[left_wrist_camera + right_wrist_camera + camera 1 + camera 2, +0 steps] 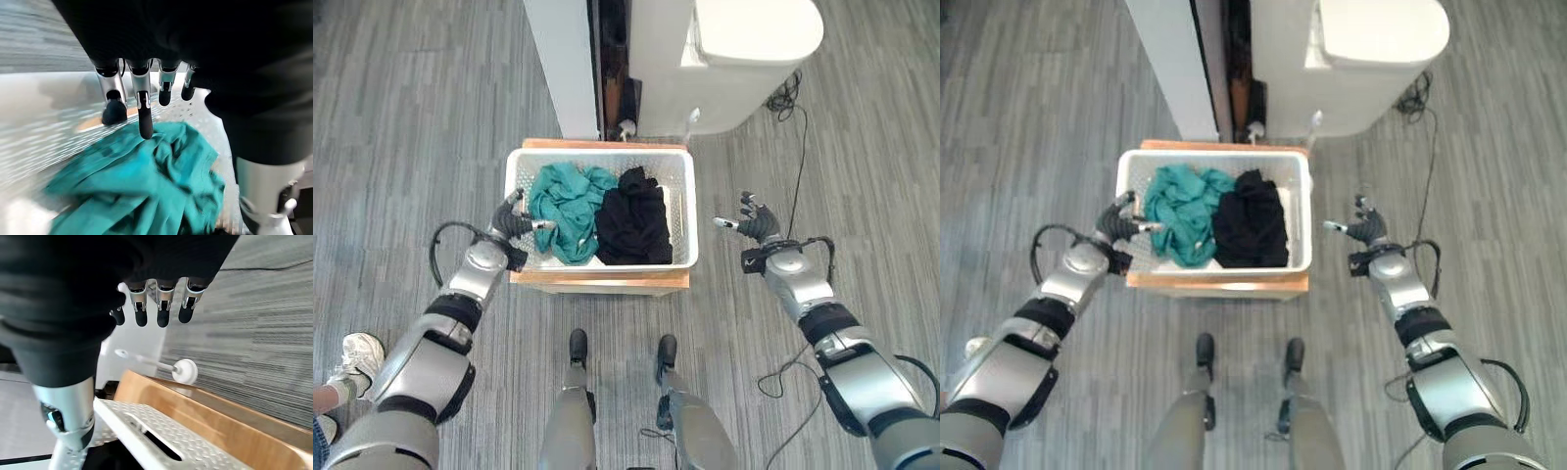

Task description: Grab the laundry basket,head to the washer,open it,put in the laundry and shut it.

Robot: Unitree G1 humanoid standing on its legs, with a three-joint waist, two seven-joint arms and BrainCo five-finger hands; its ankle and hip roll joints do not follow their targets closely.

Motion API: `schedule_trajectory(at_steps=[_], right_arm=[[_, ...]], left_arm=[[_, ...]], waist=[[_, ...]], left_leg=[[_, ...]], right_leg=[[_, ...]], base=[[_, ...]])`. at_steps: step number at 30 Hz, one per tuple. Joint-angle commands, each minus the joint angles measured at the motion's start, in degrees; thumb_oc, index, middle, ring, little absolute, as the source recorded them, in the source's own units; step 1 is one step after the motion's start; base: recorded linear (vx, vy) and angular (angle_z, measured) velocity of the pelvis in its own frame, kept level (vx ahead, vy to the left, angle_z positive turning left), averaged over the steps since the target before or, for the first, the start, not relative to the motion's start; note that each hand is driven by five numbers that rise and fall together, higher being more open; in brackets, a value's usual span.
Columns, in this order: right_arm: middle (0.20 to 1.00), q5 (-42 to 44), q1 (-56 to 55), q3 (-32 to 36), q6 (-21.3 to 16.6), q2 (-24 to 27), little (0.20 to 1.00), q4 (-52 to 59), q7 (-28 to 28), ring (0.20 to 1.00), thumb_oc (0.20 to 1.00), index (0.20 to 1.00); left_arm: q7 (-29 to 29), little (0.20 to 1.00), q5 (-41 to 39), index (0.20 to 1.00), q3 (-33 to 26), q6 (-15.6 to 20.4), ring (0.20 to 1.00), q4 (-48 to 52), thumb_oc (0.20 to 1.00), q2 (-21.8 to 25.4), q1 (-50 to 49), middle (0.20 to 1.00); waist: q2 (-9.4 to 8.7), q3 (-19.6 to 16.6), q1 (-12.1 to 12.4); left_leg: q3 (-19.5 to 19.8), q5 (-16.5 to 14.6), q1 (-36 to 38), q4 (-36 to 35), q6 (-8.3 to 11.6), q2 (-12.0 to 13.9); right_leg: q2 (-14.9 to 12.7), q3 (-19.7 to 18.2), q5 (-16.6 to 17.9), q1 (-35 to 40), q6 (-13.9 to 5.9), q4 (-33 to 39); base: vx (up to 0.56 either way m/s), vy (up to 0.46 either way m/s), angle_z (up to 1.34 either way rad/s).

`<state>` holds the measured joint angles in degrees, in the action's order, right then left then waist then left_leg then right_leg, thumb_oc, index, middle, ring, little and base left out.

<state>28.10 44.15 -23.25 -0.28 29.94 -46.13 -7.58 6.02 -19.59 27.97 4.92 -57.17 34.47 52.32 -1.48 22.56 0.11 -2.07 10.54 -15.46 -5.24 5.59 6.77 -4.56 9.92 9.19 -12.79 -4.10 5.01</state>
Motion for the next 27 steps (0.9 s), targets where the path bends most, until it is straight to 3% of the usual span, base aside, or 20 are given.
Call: schedule_trajectory(at_steps=[1,3,9,12,16,19,27], right_arm=[[1.000,3.1,1.8,-0.1,-4.7,2.6,1.000,1.6,0.7,1.000,1.000,1.000],[1.000,3.5,-1.4,1.2,-5.4,3.4,1.000,3.4,1.2,1.000,1.000,1.000],[1.000,3.4,-5.6,4.0,-5.7,4.9,1.000,5.6,1.3,1.000,1.000,1.000],[1.000,2.8,-6.2,4.4,-5.2,5.7,1.000,5.7,1.6,1.000,1.000,1.000],[1.000,2.5,-6.7,5.2,-4.6,6.3,1.000,6.2,1.9,1.000,1.000,1.000],[1.000,1.7,-7.0,4.9,-4.3,5.9,1.000,8.0,1.9,1.000,1.000,1.000],[1.000,-1.3,-4.2,1.9,-3.7,5.8,1.000,7.2,1.1,1.000,1.000,1.000]], left_arm=[[2.9,1.000,2.1,1.000,1.3,2.5,1.000,-0.9,1.000,4.6,4.3,1.000],[4.2,1.000,5.1,1.000,1.7,3.2,1.000,4.5,1.000,6.7,4.1,1.000],[5.9,1.000,3.7,1.000,-1.7,4.9,1.000,20.0,1.000,10.0,-0.3,1.000],[5.9,1.000,4.5,1.000,-2.0,4.5,1.000,22.2,1.000,10.8,-1.2,1.000],[6.7,1.000,10.1,1.000,-1.5,1.8,1.000,17.4,1.000,10.0,0.1,1.000],[8.6,1.000,13.7,1.000,-1.4,-1.0,1.000,7.2,1.000,7.4,2.0,1.000],[9.6,1.000,11.3,1.000,0.9,-1.2,1.000,-10.3,1.000,2.8,10.0,1.000]], waist=[[-1.57,-1.5,0.4],[-1.23,-1.0,0.5],[-0.49,-0.8,1.3],[-0.32,-0.6,1.6],[-0.26,0.3,1.5],[-0.57,0.9,0.9],[-1.21,1.7,-0.1]], left_leg=[[-0.1,-4.1,1.7,0.2,-0.36,-0.1],[0.2,-4.3,1.6,0.2,-0.39,-0.3],[0.4,-4.6,1.9,0.3,-0.51,-0.6],[0.4,-4.8,1.9,0.6,-0.64,-0.7],[0.6,-5.1,1.6,1.3,-0.75,-1.0],[0.7,-5.0,1.3,1.4,-0.90,-0.9],[0.7,-4.4,0.9,0.5,-0.83,-0.8]], right_leg=[[-4.7,-0.6,-1.1,-2.2,-4.69,-2.3],[-5.0,-0.4,-1.3,-2.3,-4.72,-2.5],[-5.4,0.1,-1.7,-1.9,-4.69,-2.9],[-5.6,0.1,-1.9,-2.0,-4.66,-3.3],[-5.7,0.0,-2.1,-2.1,-4.61,-3.9],[-5.8,-0.1,-2.1,-2.5,-4.64,-3.8],[-5.5,0.0,-1.7,-3.1,-4.66,-3.4]], base=[[0.00,-0.013,0.07],[0.01,-0.007,0.09],[0.02,-0.002,0.08],[0.01,0.002,0.04],[0.00,0.000,0.00],[0.00,0.000,0.00],[0.00,0.002,0.01]])
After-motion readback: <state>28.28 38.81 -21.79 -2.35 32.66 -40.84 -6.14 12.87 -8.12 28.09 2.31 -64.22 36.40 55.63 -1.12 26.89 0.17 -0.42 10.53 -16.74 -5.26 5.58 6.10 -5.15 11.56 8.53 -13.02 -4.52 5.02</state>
